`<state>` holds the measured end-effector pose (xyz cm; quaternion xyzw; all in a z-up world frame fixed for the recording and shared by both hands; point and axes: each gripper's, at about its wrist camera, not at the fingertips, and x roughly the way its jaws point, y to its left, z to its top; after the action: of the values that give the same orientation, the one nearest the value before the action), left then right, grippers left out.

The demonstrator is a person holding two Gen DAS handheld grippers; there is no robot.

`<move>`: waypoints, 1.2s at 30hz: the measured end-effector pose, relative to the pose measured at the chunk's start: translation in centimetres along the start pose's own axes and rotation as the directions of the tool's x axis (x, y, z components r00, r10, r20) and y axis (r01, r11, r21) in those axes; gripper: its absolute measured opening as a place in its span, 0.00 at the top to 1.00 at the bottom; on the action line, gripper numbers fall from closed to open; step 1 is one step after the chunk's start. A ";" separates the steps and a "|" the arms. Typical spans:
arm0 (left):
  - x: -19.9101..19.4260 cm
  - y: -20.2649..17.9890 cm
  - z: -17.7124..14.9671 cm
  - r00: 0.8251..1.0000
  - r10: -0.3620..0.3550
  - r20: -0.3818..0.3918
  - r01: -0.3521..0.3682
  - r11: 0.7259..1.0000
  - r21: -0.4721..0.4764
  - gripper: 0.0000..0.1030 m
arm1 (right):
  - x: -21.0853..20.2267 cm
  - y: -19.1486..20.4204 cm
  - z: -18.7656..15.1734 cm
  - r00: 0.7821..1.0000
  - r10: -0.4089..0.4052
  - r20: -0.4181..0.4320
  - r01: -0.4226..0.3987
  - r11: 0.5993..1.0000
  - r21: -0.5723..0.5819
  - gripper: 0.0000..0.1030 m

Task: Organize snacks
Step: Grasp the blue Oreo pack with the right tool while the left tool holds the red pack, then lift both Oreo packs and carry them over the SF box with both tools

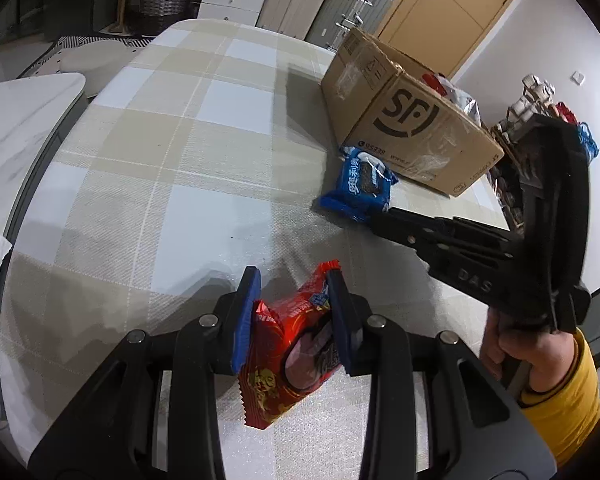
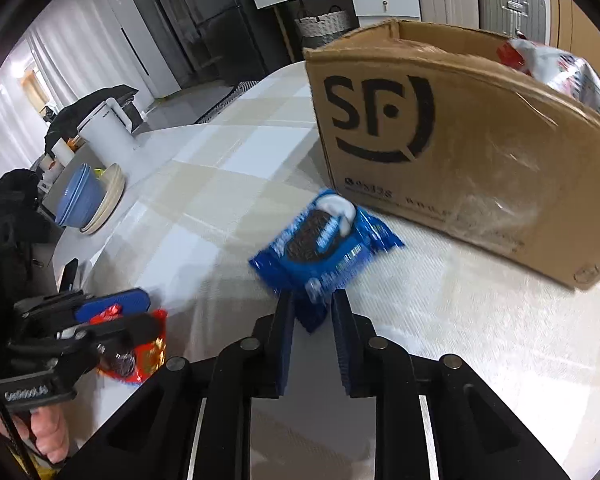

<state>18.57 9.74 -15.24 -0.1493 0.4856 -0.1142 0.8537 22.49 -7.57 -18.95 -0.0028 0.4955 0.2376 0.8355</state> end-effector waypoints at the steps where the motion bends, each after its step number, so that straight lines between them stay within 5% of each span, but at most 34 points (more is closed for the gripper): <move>1: 0.2 -0.1 0.0 1.000 0.003 -0.004 -0.003 1.000 0.003 0.70 | -0.2 -0.1 -0.3 1.000 0.006 -0.004 -0.006 1.000 0.003 0.81; 5: 1.3 -0.4 0.3 0.999 0.010 -0.038 -0.010 1.000 0.019 0.70 | -0.3 -0.7 -0.6 1.000 -0.013 -0.018 0.014 1.000 0.023 0.73; 7: 1.6 -0.5 0.3 0.999 0.018 -0.043 -0.017 1.000 0.023 0.70 | -0.5 -0.9 -0.1 1.000 -0.016 -0.010 0.016 0.999 0.049 0.41; 10: 1.6 -0.6 0.4 0.999 0.022 -0.048 -0.020 0.999 0.028 0.70 | -0.7 -1.2 1.2 0.999 0.014 0.041 -0.018 0.994 0.103 0.32; 17: 1.6 -0.5 0.4 0.999 0.014 -0.051 -0.013 1.000 0.017 0.70 | 2.6 0.6 4.3 0.998 -0.049 -0.024 0.052 0.990 0.128 0.33; 19: 1.5 -0.4 0.3 0.999 0.014 -0.051 -0.013 1.000 0.014 0.70 | 3.1 1.4 4.5 0.993 -0.116 -0.017 0.117 0.989 0.085 0.57; 21: 1.3 -0.2 0.1 0.999 0.015 -0.049 -0.014 1.000 0.009 0.70 | 3.3 2.3 4.2 0.989 -0.145 -0.016 0.145 0.989 0.017 0.57; 36: -0.8 -1.1 -0.1 1.000 0.007 -0.011 -0.007 0.999 0.033 0.75 | -3.6 1.5 1.9 0.996 0.000 0.092 -0.002 1.000 0.021 0.57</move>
<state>18.01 8.93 -14.25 -0.1329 0.4890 -0.1200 0.8537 22.08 -7.16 -14.66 0.0170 0.4590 0.2328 0.8572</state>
